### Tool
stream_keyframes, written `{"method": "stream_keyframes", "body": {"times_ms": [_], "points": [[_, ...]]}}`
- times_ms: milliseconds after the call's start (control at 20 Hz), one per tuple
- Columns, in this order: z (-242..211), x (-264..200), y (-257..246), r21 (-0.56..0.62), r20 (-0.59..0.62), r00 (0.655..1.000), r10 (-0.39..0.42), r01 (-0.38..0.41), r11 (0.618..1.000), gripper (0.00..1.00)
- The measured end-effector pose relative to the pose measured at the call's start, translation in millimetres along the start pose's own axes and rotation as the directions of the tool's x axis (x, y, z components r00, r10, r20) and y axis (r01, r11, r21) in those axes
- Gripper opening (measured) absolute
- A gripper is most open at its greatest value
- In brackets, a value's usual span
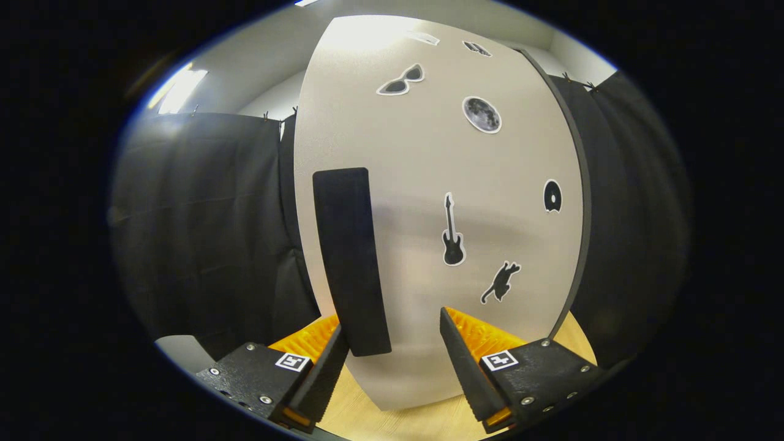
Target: Open the shoe cabinet door, grab the shoes and put them into the shoe cabinet, then close the shoe cabinet door.
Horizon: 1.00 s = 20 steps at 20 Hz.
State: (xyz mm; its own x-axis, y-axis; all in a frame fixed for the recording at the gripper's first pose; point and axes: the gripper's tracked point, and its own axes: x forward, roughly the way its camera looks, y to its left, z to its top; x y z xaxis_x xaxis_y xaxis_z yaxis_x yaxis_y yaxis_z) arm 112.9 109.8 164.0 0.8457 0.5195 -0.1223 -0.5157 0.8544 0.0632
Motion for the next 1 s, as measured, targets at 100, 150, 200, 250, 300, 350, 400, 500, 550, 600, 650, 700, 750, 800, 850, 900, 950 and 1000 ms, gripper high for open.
{"method": "stream_keyframes", "body": {"times_ms": [100,150,200,250,300,350,400,500,550,600,650,700,750,800,850,900,950,1000], "points": [[2,8,4,-0.005,-0.008,1.000,0.002,-0.002,1.000,0.89],[4,15,5,-0.006,-0.011,1.000,0.002,-0.002,1.000,0.91],[4,20,6,-0.009,-0.012,1.000,0.001,-0.001,1.000,0.91],[5,25,9,-0.014,-0.009,1.000,0.001,-0.001,1.000,0.93],[6,28,11,-0.015,-0.010,1.000,-0.001,0.001,1.000,0.93],[7,32,14,-0.017,-0.008,1.000,-0.004,0.004,1.000,0.93],[9,35,16,-0.020,-0.007,1.000,-0.009,0.009,1.000,0.93],[11,39,17,-0.032,-0.001,1.000,-0.026,0.025,0.999,0.93],[9,43,20,-0.034,-0.001,0.999,-0.035,0.035,0.999,0.94],[9,47,21,-0.035,0.000,0.999,-0.041,0.041,0.999,0.94],[9,48,20,-0.032,0.002,0.999,-0.049,0.049,0.998,0.94],[10,47,20,-0.029,0.002,0.999,-0.055,0.055,0.998,0.94],[10,49,19,-0.026,0.004,0.998,-0.060,0.060,0.998,0.94],[11,51,19,-0.025,0.009,0.998,-0.064,0.064,0.998,0.94],[11,52,20,-0.022,0.010,0.998,-0.066,0.066,0.998,0.94],[11,54,20,-0.012,0.009,0.998,-0.067,0.067,0.998,0.94],[10,58,18,-0.005,0.008,0.997,-0.072,0.072,0.997,0.94],[10,60,17,-0.005,0.015,0.996,-0.083,0.083,0.997,0.94]]}}
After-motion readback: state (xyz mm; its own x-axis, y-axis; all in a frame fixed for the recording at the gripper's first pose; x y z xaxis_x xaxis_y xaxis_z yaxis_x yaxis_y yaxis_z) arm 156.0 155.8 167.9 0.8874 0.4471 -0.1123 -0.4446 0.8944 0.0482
